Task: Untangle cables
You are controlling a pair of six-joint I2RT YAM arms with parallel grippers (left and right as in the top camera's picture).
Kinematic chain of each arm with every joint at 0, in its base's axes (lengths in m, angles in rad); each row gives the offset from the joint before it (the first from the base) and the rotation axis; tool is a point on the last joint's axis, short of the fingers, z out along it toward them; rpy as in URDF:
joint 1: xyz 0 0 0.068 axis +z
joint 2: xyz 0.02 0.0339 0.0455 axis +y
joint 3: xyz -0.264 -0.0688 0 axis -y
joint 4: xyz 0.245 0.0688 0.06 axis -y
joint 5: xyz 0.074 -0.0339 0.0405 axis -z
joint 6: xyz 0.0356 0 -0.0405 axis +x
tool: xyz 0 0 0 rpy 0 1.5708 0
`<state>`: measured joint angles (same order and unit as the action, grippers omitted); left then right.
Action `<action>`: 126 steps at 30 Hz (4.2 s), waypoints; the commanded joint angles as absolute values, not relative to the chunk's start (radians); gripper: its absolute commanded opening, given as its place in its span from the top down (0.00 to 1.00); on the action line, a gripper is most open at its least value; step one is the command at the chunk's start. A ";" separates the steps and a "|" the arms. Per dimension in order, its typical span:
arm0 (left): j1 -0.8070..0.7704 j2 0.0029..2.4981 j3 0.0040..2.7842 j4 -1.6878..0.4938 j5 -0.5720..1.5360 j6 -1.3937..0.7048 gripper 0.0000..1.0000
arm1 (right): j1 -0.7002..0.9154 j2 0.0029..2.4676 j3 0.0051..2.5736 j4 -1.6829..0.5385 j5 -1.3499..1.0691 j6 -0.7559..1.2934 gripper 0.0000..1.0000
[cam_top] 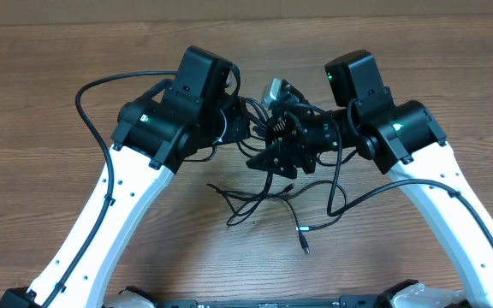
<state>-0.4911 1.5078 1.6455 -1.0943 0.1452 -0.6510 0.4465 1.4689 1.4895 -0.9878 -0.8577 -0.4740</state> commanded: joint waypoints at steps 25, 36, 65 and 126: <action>-0.360 1.505 1.658 -1.287 -0.006 -1.013 0.96 | 0.448 1.448 1.493 -0.920 -0.819 -0.422 0.96; -0.359 1.505 1.658 -1.287 -0.008 -0.882 0.96 | 0.448 1.448 1.493 -0.895 -0.230 0.062 0.96; -0.360 1.285 1.725 -1.125 0.185 -0.246 0.96 | 0.453 1.471 1.493 -0.990 -0.803 -0.323 0.24; -0.359 1.285 1.724 -1.312 -0.049 -0.318 0.00 | 0.431 1.546 1.296 -1.150 -0.163 0.389 0.00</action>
